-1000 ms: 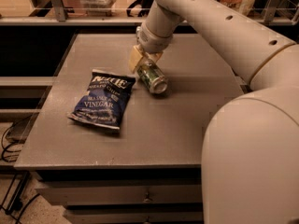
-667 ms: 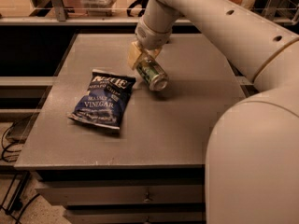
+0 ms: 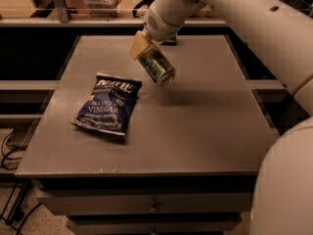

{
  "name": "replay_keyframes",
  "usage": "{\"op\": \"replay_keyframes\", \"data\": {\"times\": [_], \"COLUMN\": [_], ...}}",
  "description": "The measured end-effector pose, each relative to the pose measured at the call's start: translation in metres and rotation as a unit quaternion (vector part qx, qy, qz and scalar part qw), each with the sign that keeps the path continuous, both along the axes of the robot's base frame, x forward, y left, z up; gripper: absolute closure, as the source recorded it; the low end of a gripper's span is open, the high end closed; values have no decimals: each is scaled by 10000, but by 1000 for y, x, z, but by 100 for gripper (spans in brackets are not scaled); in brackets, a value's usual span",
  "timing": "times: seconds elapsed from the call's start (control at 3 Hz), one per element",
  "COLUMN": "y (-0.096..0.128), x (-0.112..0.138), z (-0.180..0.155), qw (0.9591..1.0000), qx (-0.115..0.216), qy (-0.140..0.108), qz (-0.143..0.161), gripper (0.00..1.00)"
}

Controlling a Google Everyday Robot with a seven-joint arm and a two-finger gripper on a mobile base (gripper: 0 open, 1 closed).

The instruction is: Place green can upright

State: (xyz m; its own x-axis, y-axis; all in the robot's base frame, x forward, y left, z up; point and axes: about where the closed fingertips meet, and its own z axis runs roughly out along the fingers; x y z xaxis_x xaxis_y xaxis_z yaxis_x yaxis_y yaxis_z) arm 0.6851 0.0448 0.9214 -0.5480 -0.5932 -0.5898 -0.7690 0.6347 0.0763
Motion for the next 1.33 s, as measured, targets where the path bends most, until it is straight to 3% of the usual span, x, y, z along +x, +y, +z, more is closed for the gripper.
{"op": "replay_keyframes", "data": {"times": [0.33,0.67,1.0,1.33], "y": [9,12,11,4], "x": [-2,-11,-26,-41], "z": [28,52,65,67], "qw": [9919,9730,9524,9316], "qx": [951,1673,1940,1786], "qy": [-648,-1247,-1832,-2489], "qz": [529,985,1472,1953], "gripper": [100,100,100,100]}}
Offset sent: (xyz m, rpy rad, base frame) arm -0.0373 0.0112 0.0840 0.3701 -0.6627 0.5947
